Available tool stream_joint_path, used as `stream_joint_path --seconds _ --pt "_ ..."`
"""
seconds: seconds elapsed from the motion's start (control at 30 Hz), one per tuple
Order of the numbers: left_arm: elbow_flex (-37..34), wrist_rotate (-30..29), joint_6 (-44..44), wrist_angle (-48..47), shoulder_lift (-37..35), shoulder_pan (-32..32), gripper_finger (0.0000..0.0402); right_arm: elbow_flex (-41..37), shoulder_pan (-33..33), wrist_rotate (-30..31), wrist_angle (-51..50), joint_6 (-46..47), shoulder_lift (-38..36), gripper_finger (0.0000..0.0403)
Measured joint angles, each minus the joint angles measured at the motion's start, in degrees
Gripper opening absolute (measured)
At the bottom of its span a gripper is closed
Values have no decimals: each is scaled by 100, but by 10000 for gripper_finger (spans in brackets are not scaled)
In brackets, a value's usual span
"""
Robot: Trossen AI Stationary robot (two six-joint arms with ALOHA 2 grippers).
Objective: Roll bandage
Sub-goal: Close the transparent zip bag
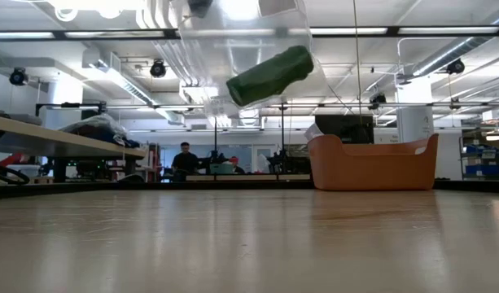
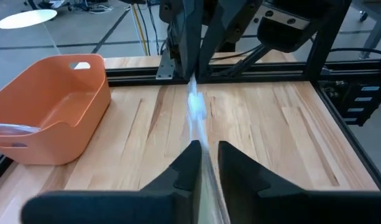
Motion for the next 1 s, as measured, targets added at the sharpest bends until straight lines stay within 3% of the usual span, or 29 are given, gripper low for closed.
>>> stream_joint_path --seconds 0.13,0.3,0.63,1.0 --pt "0 -28 56 -32 5 4 53 0 0 -15 23 6 0 0" --pt "0 -47 77 -24 177 13 7 0 0 -34 50 20 4 0" --pt "0 -76 173 17 284 31 1 0 0 -31 -63 110 11 3" --pt "0 -68 622 94 251 -101 0 0 1 -425 -215 296 11 95"
